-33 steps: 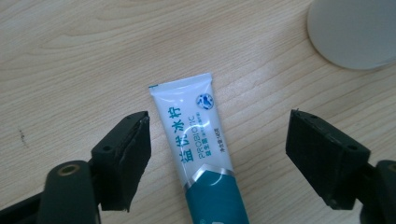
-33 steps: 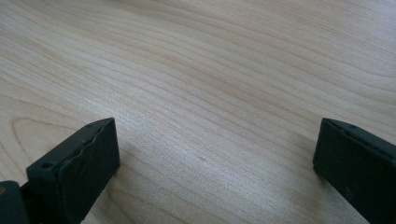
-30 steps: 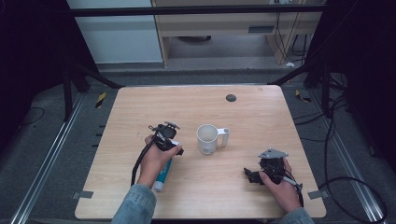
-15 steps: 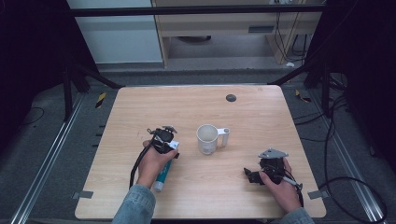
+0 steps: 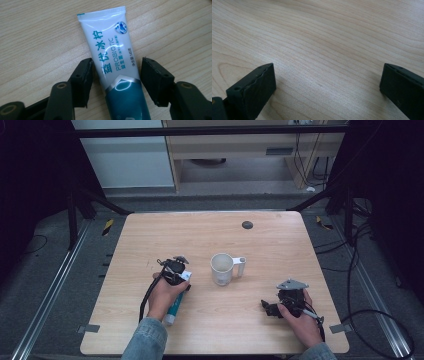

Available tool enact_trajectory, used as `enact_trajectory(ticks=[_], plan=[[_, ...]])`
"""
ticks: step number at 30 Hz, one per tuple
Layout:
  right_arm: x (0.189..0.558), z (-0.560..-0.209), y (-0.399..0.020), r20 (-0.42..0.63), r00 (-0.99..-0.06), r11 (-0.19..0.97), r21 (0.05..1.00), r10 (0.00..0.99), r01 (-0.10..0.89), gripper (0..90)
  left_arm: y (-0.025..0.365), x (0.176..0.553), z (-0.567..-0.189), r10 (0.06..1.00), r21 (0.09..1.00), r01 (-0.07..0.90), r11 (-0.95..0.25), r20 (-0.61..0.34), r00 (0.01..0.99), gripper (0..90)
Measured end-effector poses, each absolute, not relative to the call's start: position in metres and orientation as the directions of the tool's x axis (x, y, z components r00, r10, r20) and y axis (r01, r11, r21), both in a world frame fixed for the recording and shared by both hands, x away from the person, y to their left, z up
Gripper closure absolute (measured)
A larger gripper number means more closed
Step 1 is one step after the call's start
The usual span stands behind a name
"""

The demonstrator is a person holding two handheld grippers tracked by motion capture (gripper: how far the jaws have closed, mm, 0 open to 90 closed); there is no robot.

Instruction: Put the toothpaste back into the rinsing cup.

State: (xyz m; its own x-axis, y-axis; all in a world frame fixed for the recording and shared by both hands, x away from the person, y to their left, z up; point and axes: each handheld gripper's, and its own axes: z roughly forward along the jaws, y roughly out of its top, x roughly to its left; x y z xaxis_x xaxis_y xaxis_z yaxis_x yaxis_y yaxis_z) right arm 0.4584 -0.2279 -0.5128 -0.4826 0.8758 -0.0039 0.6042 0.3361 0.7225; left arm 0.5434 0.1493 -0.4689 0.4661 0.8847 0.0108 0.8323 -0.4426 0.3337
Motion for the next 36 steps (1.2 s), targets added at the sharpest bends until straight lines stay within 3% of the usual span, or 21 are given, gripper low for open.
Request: enact_trajectory(ticks=[25,36], plan=[[0.4584,-0.5129,-0.2279,-0.005,-0.483,0.337,0.723,0.876,0.604,0.6,0.1472,0.5413,-0.4661,0.857,0.331,0.805,-0.493,0.024,0.515,63.1],[0.4584,-0.5129,-0.2279,-0.005,-0.483,0.337,0.722,0.876,0.604,0.6,0.1519,0.5379,-0.4594,0.847,0.342,0.794,-0.502,0.007,0.532,76.1]])
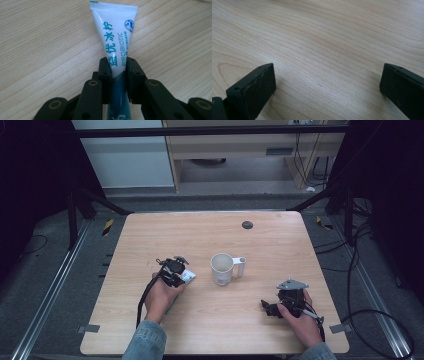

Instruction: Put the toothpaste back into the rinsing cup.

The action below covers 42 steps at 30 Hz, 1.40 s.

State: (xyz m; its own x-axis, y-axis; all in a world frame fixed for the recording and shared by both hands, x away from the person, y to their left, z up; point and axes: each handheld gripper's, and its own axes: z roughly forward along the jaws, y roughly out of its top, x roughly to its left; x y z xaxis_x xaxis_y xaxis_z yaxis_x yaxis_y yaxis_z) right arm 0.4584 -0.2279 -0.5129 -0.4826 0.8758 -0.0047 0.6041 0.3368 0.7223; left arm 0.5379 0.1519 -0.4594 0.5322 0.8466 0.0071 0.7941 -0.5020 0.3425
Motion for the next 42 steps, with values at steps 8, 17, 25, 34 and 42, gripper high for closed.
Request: enact_trajectory(ticks=[8,17,25,34,42], plan=[[0.458,-0.513,-0.228,-0.005,-0.483,0.336,0.723,0.876,0.604,0.6,0.156,0.535,-0.458,0.842,0.352,0.787,-0.506,0.003,0.54,77.4],[0.458,-0.513,-0.228,-0.004,-0.482,0.336,0.722,0.876,0.604,0.6,0.175,0.523,-0.438,0.854,0.425,0.774,-0.47,-0.003,0.52,77.9],[0.459,-0.513,-0.228,-0.005,-0.483,0.337,0.723,0.876,0.603,0.6,0.188,0.517,-0.423,0.866,0.473,0.768,-0.431,-0.023,0.5,78.2],[0.458,-0.513,-0.228,-0.005,-0.483,0.337,0.723,0.876,0.604,0.6,0.192,0.516,-0.405,0.868,0.51,0.755,-0.413,-0.032,0.496,78.2],[0.458,-0.513,-0.228,-0.005,-0.482,0.337,0.722,0.876,0.604,0.6,0.19,0.517,-0.394,0.872,0.542,0.741,-0.396,-0.032,0.489,78.4]])
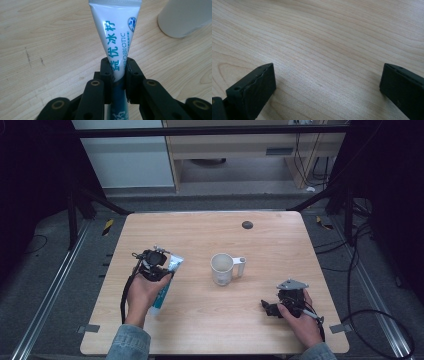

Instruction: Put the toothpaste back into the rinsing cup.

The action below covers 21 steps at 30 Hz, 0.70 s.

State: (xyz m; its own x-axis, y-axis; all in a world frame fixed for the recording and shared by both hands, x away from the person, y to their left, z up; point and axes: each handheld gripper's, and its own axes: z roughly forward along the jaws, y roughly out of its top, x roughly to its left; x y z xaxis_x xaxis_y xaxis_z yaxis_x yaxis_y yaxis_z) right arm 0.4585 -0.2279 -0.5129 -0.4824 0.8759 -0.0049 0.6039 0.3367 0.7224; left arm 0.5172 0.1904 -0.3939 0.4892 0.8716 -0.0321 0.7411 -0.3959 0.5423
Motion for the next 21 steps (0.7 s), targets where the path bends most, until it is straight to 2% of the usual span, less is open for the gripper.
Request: enact_trajectory(ticks=[21], plan=[[0.458,-0.513,-0.228,-0.005,-0.483,0.337,0.722,0.876,0.604,0.6,0.175,0.524,-0.369,0.86,0.586,0.707,-0.396,-0.034,0.509,78.3]])
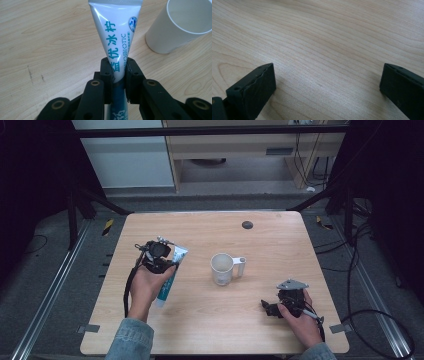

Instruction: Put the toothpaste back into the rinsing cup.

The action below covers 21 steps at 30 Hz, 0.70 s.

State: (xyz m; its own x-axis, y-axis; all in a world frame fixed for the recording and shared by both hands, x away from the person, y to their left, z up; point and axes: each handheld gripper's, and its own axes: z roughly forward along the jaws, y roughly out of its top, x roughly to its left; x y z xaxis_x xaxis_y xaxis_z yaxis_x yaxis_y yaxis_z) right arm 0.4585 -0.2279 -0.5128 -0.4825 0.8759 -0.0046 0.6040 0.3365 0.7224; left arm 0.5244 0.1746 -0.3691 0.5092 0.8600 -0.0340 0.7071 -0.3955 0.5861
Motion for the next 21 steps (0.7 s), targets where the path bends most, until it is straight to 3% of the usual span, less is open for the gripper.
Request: enact_trajectory(ticks=[21], plan=[[0.459,-0.513,-0.228,-0.004,-0.483,0.336,0.723,0.876,0.603,0.6,0.145,0.534,-0.351,0.837,0.615,0.671,-0.415,-0.032,0.546,78.3]])
